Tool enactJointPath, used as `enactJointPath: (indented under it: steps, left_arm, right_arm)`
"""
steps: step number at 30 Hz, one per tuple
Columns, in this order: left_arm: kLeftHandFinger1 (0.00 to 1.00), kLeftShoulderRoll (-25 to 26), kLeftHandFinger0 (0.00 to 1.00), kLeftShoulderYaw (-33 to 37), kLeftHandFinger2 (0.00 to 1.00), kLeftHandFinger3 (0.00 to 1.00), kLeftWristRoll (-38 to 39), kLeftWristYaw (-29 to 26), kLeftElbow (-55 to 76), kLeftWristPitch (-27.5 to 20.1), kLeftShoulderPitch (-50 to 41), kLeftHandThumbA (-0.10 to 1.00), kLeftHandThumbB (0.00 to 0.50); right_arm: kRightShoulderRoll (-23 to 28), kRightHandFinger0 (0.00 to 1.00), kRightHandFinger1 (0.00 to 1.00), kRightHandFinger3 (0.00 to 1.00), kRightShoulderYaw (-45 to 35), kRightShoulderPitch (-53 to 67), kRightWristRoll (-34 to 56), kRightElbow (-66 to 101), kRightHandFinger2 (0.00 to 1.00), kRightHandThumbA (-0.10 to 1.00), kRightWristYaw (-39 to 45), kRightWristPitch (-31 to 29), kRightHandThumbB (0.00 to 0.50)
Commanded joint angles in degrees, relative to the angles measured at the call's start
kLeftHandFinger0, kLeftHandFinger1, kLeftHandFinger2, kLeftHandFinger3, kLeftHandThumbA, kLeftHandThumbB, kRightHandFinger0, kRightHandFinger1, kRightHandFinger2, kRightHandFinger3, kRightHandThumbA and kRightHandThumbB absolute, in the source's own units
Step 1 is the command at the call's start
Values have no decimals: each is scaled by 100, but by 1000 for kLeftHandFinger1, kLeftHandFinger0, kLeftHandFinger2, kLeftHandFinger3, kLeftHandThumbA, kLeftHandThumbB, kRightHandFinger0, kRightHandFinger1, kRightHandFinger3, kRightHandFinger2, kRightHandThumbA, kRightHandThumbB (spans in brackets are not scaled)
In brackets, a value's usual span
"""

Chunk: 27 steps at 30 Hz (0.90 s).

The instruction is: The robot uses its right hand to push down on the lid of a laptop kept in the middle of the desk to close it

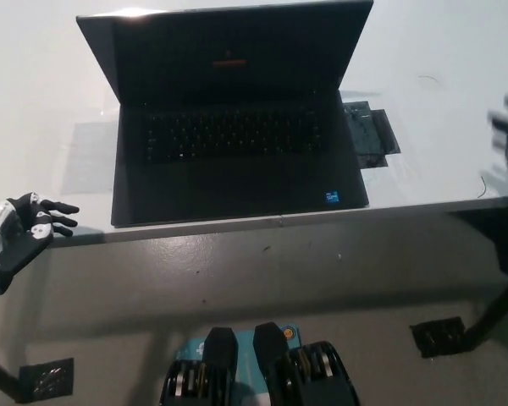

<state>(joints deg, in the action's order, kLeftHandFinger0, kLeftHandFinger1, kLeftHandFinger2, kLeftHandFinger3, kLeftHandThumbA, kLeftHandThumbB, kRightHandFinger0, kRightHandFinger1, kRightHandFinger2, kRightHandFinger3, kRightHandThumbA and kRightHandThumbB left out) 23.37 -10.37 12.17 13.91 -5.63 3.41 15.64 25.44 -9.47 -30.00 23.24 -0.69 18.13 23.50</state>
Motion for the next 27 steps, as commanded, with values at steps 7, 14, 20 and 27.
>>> enactJointPath:
  steps: [7, 14, 20, 27]
  left_arm:
    - [506, 228, 540, -70, 533, 564, 125, 122, 212, 156, 185, -100, 108]
    - [522, 239, 562, -49, 530, 516, -72, 26, 263, 133, 191, -86, 119]
    - [540, 239, 600, -58, 540, 482, -48, 81, 221, 28, 208, -41, 135]
    - [557, 207, 627, -66, 542, 465, -98, 16, 193, 46, 243, -62, 138]
  right_arm:
    - [376, 1000, 1000, 1000, 789, -2781, -492, -1193, 871, 213, 548, -162, 286]
    - [70, 1000, 1000, 970, 1256, -3861, -803, -2084, 822, 197, 541, -349, 321]
    - [-316, 1000, 984, 918, 1546, -4437, -967, -2554, 785, 235, 615, -574, 330]
    - [-837, 1000, 1000, 937, 1918, -4857, -1357, -3152, 800, 199, 621, -974, 263]
